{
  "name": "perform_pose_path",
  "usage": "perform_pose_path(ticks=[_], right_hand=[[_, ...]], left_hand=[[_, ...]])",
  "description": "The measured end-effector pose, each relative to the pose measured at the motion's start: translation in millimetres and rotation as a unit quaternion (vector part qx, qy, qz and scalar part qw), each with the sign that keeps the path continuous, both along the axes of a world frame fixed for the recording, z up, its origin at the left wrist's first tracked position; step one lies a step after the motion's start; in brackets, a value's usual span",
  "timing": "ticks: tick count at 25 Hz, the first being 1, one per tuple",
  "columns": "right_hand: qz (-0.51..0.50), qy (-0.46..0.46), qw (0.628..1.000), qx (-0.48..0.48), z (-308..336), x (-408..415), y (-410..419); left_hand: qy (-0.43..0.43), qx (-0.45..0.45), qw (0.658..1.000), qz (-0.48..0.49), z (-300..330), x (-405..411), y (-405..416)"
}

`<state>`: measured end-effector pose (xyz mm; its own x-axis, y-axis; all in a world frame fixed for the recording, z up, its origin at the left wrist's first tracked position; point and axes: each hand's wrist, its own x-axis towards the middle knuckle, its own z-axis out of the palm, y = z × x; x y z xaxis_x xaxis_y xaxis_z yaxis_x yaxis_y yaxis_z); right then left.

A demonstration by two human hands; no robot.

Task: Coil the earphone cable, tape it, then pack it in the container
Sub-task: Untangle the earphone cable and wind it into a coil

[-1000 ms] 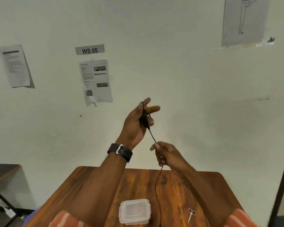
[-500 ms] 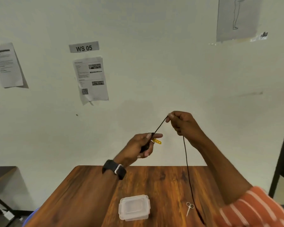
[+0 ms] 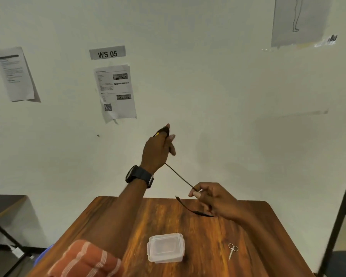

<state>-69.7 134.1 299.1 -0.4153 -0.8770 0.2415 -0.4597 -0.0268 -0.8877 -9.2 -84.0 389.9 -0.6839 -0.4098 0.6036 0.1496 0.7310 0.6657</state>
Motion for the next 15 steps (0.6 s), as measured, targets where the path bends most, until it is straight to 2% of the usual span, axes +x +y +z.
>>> perform_pose_path(ticks=[1,2,3,5,6,8,10,11,12,13,15], right_hand=[[-0.015,0.034,0.999,-0.011,11.8,-1.4,6.6],[-0.038,0.06,0.997,-0.037,26.2,-4.5,11.7],[-0.067,0.071,0.993,-0.071,41.1,-9.9,15.3],[-0.114,0.073,0.982,-0.132,66.9,-25.2,19.1],[-0.126,0.07,0.979,-0.146,75.0,-31.7,16.9],[-0.132,0.047,0.98,-0.145,76.0,-38.7,6.8],[-0.119,-0.008,0.984,-0.129,59.2,-38.3,-7.7],[-0.11,-0.042,0.985,-0.122,44.9,-35.3,-14.1],[-0.094,-0.071,0.987,-0.112,28.7,-29.6,-19.0],[-0.073,-0.09,0.989,-0.093,11.4,-21.8,-22.5],[-0.028,-0.105,0.993,-0.046,-17.9,-2.4,-21.4]], left_hand=[[-0.079,-0.098,0.992,0.03,-12.0,1.6,-4.9],[-0.146,-0.123,0.982,0.014,-24.3,4.9,-4.4],[-0.184,-0.069,0.979,-0.051,-36.8,9.4,0.7],[-0.172,0.127,0.951,-0.223,-56.1,24.3,24.7],[-0.146,0.213,0.92,-0.293,-62.6,31.6,37.7],[-0.122,0.331,0.837,-0.417,-67.8,42.8,66.1],[-0.075,0.392,0.764,-0.507,-60.6,44.0,85.5],[-0.031,0.415,0.747,-0.518,-54.3,40.6,88.5],[0.02,0.436,0.747,-0.501,-44.5,36.0,88.5],[0.072,0.448,0.764,-0.458,-34.4,30.9,84.7],[0.143,0.429,0.831,-0.324,-21.2,18.4,67.6]])
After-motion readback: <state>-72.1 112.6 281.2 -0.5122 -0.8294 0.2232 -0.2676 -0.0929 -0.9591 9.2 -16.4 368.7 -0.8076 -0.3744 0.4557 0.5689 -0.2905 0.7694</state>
